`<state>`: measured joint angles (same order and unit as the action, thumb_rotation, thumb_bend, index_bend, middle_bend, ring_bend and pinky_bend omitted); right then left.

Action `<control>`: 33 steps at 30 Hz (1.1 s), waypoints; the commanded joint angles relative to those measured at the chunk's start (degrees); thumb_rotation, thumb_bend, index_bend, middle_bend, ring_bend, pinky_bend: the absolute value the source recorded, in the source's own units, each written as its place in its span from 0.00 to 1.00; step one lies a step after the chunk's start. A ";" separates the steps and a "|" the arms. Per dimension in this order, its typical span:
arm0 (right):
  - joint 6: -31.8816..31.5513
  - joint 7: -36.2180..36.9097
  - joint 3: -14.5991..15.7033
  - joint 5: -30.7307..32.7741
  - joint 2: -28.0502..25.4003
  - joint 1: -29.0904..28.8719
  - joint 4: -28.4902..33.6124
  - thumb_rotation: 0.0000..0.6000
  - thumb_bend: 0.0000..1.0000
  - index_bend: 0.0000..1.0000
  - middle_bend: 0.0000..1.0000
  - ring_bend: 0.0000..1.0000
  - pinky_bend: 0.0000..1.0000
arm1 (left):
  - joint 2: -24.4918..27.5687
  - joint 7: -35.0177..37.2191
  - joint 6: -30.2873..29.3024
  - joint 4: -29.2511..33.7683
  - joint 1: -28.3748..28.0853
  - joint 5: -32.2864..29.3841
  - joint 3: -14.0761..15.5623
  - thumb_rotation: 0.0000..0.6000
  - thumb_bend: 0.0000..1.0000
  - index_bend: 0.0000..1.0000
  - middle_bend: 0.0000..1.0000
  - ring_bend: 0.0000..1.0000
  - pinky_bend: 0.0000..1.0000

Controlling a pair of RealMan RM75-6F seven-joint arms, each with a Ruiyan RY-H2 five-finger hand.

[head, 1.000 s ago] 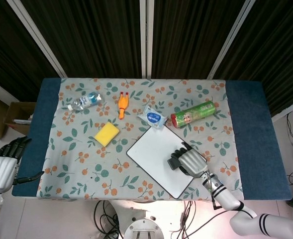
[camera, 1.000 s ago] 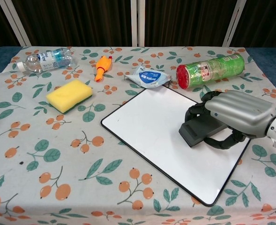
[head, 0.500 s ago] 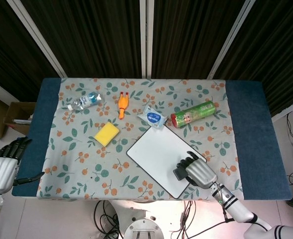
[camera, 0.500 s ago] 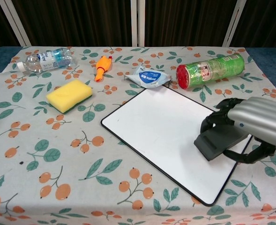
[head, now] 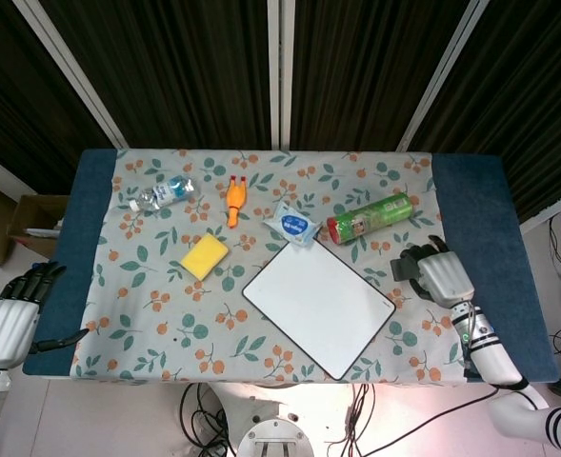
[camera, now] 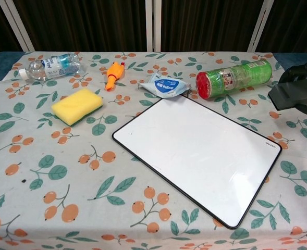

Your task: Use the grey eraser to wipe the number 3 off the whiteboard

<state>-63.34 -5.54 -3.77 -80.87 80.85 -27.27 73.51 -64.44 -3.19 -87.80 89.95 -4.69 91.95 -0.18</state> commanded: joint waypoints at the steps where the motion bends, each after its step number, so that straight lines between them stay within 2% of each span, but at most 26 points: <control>1: 4.58 4.86 -1.38 1.98 4.44 -2.06 -8.67 1.00 0.46 0.72 0.56 0.51 0.14 | 0.00 -0.23 0.22 0.10 -0.17 -0.05 -0.07 0.48 0.03 0.13 0.10 0.12 0.23; 5: 4.83 7.94 -1.22 0.71 8.07 -2.90 -14.09 1.00 0.46 0.69 0.55 0.49 0.14 | 0.02 -0.55 0.24 0.33 -0.15 -0.17 -0.06 0.47 0.03 0.13 0.10 0.12 0.23; 7: 5.62 8.66 -0.77 0.23 9.11 -3.28 -15.67 1.00 0.45 0.62 0.50 0.44 0.13 | 0.13 -0.71 0.15 0.45 -0.07 -0.27 -0.07 0.48 0.03 0.13 0.10 0.12 0.23; 11: 6.91 9.62 -0.13 -0.28 9.85 -3.71 -16.94 1.00 0.40 0.40 0.35 0.28 0.08 | 0.46 -0.89 -0.10 0.72 0.07 -0.33 -0.10 0.48 0.03 0.13 0.10 0.12 0.23; 13: 7.78 9.66 0.11 -0.19 9.68 -3.84 -16.88 1.00 0.32 0.19 0.22 0.13 0.02 | 0.57 -0.96 -0.18 0.82 0.12 -0.30 -0.08 0.48 0.03 0.13 0.10 0.12 0.23; 16: 8.14 9.67 0.18 -0.05 9.17 -3.79 -16.28 1.00 0.24 0.02 0.07 0.01 0.00 | 0.62 -1.02 -0.23 0.92 0.13 -0.26 -0.08 0.48 0.03 0.13 0.10 0.12 0.23; 19: 6.90 10.08 0.16 -0.47 8.50 -3.36 -15.60 1.00 0.19 0.00 0.00 0.00 0.00 | 0.58 -1.02 -0.28 0.94 0.13 -0.20 -0.08 0.48 0.03 0.13 0.10 0.12 0.23; 23: 5.06 10.53 0.26 -0.78 6.71 -2.30 -13.61 1.00 0.17 0.00 0.00 0.00 0.00 | 0.52 -1.01 -0.25 0.96 0.12 -0.21 -0.08 0.48 0.03 0.13 0.10 0.12 0.23; 27: -2.24 10.59 0.55 -1.99 2.56 1.50 -8.10 1.00 0.15 0.00 0.00 0.00 0.00 | 0.65 -0.99 -0.64 1.05 0.30 -0.18 -0.11 0.47 0.03 0.13 0.10 0.12 0.23; 30: -9.57 6.88 1.60 -1.79 -1.95 6.86 -2.32 1.00 0.13 0.00 0.00 0.00 0.00 | 0.96 -1.01 -0.91 1.25 0.46 -0.30 -0.17 0.48 0.03 0.13 0.10 0.12 0.23; 33: -16.60 4.82 2.84 -0.85 -6.12 12.89 2.81 1.00 0.18 0.00 0.00 0.00 0.00 | 1.38 -0.99 -1.30 1.68 0.66 -0.28 -0.22 0.48 0.03 0.13 0.10 0.12 0.23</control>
<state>-73.22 2.08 -2.33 -82.22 79.54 -20.43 70.72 -63.10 -4.18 -89.06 91.58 -4.06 91.66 -0.39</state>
